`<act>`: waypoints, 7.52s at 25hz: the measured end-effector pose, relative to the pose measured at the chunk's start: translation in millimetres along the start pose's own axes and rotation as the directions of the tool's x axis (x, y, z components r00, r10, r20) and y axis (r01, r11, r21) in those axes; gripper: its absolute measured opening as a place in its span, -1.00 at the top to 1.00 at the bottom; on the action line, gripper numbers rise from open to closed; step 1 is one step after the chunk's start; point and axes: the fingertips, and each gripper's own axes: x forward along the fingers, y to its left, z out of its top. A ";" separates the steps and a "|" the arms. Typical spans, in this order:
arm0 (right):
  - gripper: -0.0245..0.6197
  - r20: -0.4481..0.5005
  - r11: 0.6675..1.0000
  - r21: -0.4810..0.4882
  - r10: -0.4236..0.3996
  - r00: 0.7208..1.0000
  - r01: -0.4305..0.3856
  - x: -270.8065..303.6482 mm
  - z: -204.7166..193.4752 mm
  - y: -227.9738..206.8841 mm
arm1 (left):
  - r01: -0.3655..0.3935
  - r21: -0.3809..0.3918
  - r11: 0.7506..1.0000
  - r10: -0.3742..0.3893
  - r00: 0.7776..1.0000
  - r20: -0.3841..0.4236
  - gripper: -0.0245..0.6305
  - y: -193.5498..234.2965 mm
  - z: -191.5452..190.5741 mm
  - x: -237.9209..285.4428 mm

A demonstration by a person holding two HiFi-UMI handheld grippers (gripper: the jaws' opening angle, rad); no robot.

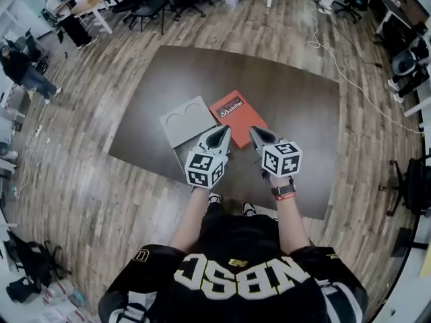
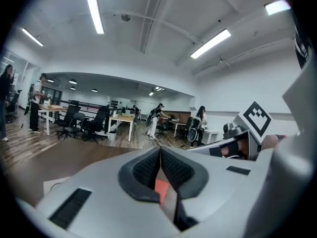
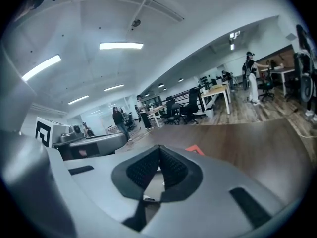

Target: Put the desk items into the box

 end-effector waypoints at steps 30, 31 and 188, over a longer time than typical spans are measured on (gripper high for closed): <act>0.66 -0.327 0.840 0.213 -0.419 0.847 0.499 -37.6 -179.6 -161.9 | 0.386 -0.140 0.912 -0.411 0.865 -0.288 0.87 -81.5 -110.1 110.3; 0.65 -0.339 0.839 0.214 -0.417 0.843 0.501 -35.2 -184.6 -163.0 | 0.388 -0.139 0.911 -0.412 0.862 -0.295 0.87 -81.6 -113.4 111.0; 0.90 -0.062 0.907 -0.340 0.242 0.968 -0.249 31.9 -16.8 82.8 | -0.490 -0.068 0.869 0.495 0.862 0.108 0.88 52.6 -19.8 -134.3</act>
